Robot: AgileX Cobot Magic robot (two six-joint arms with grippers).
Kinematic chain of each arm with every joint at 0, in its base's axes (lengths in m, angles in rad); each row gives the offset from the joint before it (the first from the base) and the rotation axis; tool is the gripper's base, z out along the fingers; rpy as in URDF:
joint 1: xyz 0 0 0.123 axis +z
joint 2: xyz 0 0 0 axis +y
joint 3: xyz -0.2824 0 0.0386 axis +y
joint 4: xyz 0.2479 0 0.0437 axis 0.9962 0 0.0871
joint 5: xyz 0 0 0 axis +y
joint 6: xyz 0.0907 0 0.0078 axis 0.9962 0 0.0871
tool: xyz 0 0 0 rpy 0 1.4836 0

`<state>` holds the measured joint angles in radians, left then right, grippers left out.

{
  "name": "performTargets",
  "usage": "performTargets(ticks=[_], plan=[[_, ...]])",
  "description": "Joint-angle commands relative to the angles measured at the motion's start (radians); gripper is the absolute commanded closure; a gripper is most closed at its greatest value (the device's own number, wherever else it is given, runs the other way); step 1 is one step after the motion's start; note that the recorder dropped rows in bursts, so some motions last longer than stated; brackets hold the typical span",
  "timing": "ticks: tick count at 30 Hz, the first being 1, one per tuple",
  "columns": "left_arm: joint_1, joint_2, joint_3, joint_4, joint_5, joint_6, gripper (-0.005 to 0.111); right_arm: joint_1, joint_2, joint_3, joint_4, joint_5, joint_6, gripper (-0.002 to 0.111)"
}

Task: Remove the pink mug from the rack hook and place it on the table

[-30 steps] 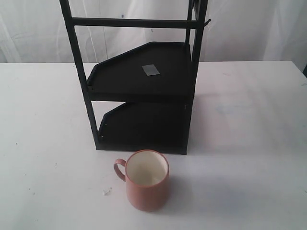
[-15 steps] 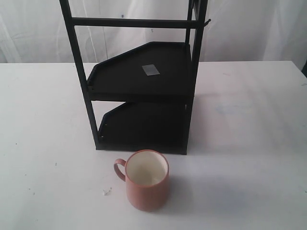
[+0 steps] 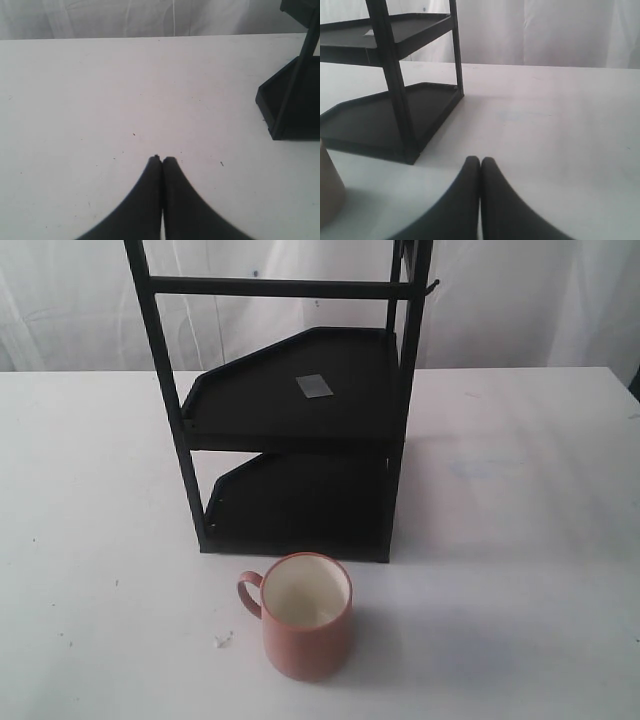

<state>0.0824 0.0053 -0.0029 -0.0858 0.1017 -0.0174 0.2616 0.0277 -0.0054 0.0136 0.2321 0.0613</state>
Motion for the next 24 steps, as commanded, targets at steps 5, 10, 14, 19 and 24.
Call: performTargets(ticks=[5,10,14,19,24], plan=[[-0.002,-0.005,0.003,-0.009,-0.004,-0.002,0.107,-0.085,-0.028,0.005,-0.003,-0.015,-0.011,0.108],[-0.002,-0.005,0.003,-0.009,-0.004,-0.002,0.107,-0.146,-0.028,0.005,-0.006,-0.015,-0.011,0.108],[-0.002,-0.005,0.003,-0.009,-0.004,-0.002,0.107,-0.198,-0.028,0.005,-0.006,-0.015,-0.011,0.108],[-0.004,-0.005,0.003,-0.009,-0.004,-0.002,0.107,-0.254,-0.028,0.005,-0.006,-0.012,-0.011,0.108],[-0.004,-0.005,0.003,-0.009,-0.004,-0.002,0.107,-0.251,-0.028,0.005,-0.006,-0.012,-0.011,0.108]])
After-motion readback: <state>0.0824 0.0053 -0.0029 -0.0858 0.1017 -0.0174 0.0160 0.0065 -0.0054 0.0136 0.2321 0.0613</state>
